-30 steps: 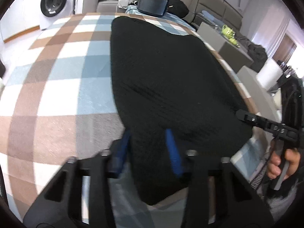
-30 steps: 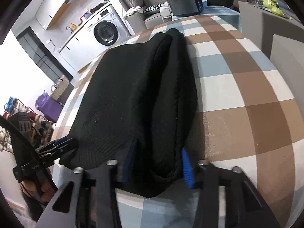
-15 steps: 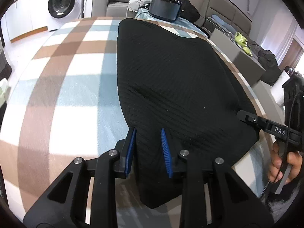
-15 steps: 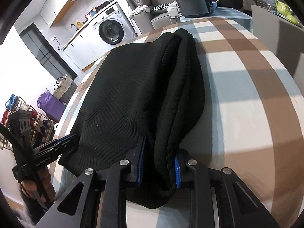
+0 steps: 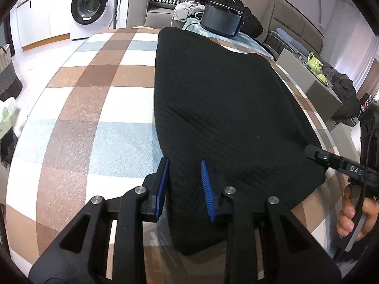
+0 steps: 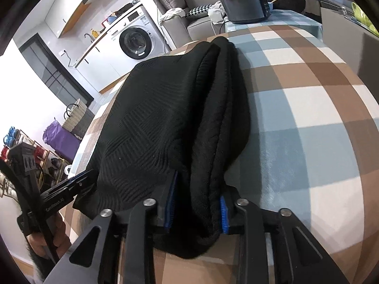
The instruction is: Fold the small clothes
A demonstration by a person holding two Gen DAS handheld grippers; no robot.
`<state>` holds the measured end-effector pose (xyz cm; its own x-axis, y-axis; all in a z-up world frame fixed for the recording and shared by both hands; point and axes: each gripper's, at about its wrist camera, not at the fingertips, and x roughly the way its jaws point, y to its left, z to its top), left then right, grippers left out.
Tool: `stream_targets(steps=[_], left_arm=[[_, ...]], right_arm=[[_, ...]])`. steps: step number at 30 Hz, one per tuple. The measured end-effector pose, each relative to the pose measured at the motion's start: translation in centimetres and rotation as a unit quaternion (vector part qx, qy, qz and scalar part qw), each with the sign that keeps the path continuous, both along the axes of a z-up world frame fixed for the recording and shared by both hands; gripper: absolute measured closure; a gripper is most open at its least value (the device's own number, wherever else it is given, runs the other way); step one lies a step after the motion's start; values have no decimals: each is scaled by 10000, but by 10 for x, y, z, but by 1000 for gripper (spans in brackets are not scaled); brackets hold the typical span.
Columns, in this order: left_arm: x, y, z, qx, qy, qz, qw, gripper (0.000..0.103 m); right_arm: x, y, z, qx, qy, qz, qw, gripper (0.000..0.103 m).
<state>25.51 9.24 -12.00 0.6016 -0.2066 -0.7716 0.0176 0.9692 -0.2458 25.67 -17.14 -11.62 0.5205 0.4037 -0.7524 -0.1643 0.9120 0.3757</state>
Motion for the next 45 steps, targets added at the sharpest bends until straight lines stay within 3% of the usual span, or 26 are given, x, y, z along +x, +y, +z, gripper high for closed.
stream_targets(steps=[6,9,10,11,13,14,16,19,21,32,39,45], left_arm=[[-24,2,7,158,-150,45,9998,79],[-42,2,20,408,-471,83,9980,77],[-48,2,26,462,-588,72,9972,71],[-54,1,31,512,-710,63,9961,64],[-69,1,43,567,-1016,78,9932,34],[-76,1,49,556,-1208,88,9911,29],[-88,2,59,550,-1472,71,9876,15],[-103,0,69,620,-1855,80,9806,0],[-112,-1,71,676,-2097,101,9754,0],[-137,-2,75,560,-2601,-8,9640,0],[-138,0,65,485,-2666,57,9626,0],[-136,0,58,464,-2636,84,9635,0]], right_arm=[[-21,-22,2,40,10,-179,9998,69],[-34,-27,12,-107,-251,-244,9993,65],[-39,-28,19,-228,-443,-251,9984,55],[-45,-27,27,-341,-667,-248,9969,38],[-61,-27,43,-427,-1138,-202,9924,16],[-66,-27,49,-414,-1334,-161,9901,9],[-77,-27,60,-399,-1680,-49,9850,2],[-87,-26,70,-379,-1988,164,9792,0],[-90,-24,74,-408,-2119,246,9761,0],[-110,-30,73,-283,-2927,312,9553,0],[-119,-25,70,-412,-3159,512,9465,0],[-117,-24,62,-365,-3144,501,9473,0]])
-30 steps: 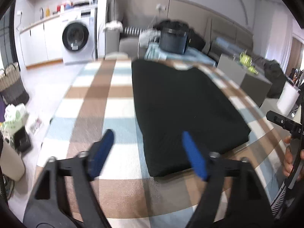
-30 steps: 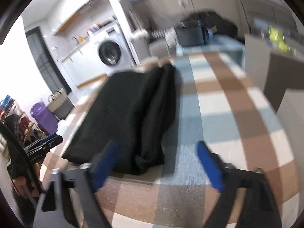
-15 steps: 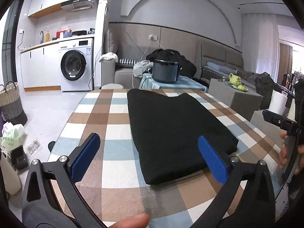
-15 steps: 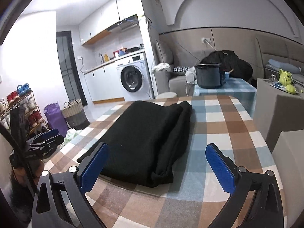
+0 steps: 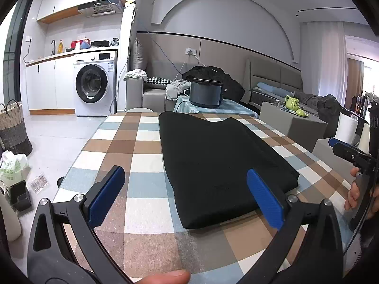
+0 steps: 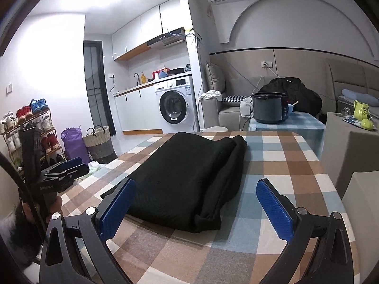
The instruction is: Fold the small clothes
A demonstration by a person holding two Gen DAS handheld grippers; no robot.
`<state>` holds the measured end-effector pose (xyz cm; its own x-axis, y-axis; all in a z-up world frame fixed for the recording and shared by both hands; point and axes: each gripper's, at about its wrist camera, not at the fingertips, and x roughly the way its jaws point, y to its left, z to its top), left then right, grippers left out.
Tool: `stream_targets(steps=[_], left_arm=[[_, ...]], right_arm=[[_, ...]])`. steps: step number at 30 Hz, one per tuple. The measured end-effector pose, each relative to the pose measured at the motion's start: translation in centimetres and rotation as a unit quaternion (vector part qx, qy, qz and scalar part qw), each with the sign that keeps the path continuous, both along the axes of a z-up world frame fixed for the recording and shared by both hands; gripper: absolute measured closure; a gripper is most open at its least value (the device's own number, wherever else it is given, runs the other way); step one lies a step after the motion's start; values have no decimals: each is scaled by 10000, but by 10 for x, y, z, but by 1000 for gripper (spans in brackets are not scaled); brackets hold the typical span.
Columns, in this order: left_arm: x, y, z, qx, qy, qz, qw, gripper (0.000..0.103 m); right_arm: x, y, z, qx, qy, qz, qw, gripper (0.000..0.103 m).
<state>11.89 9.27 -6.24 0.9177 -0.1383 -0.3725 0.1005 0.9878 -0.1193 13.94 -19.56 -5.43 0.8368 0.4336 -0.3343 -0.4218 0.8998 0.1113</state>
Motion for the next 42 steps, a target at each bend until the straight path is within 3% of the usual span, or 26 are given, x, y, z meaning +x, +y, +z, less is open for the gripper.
stream_targets(steps=[9,19,42], left_arm=[[2,5,-3,-76,-18,-36,10000,0],[-1,-6,-3,233,-91,-152,9996,0],[2,-2,-6,123,-7,-112,9999,0]], right_arm=[[-2,2,-9,-17,-95,-30,9999,0],[0,-5,-8,162,-62,-45,9998,0],[5,-14,-10,336,26,-31,9994,0]])
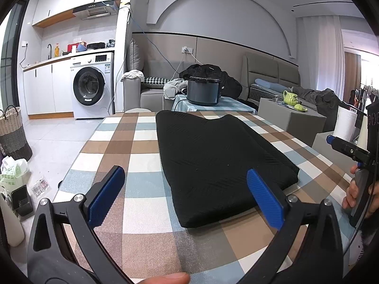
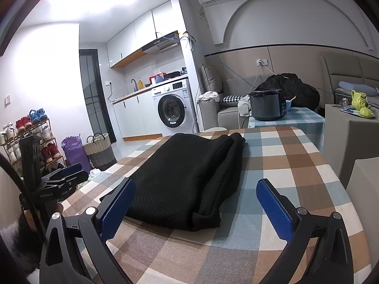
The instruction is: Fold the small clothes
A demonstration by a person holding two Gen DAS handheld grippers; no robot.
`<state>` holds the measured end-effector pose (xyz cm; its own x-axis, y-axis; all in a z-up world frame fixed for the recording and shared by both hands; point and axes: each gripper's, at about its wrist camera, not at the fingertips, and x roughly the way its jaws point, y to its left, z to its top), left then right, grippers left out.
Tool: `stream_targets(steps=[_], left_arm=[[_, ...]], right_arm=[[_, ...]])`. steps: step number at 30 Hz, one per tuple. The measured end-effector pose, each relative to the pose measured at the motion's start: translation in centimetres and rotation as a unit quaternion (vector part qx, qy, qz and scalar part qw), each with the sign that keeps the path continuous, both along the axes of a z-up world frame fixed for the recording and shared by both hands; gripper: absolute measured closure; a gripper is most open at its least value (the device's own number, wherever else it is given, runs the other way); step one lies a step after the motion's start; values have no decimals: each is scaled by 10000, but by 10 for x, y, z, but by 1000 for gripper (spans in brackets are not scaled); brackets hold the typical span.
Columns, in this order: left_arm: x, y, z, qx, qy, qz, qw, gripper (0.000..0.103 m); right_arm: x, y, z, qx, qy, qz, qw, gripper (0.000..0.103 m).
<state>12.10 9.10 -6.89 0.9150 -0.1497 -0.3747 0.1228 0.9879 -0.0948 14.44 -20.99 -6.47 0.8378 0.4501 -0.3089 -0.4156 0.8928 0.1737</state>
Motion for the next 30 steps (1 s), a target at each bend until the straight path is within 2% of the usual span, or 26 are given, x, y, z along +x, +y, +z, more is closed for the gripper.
stream_targets(steps=[30], left_arm=[[0,1,0,-8,5,-4,10000,0]], right_arm=[[0,-1,-1,-23,8,-8,10000,0]])
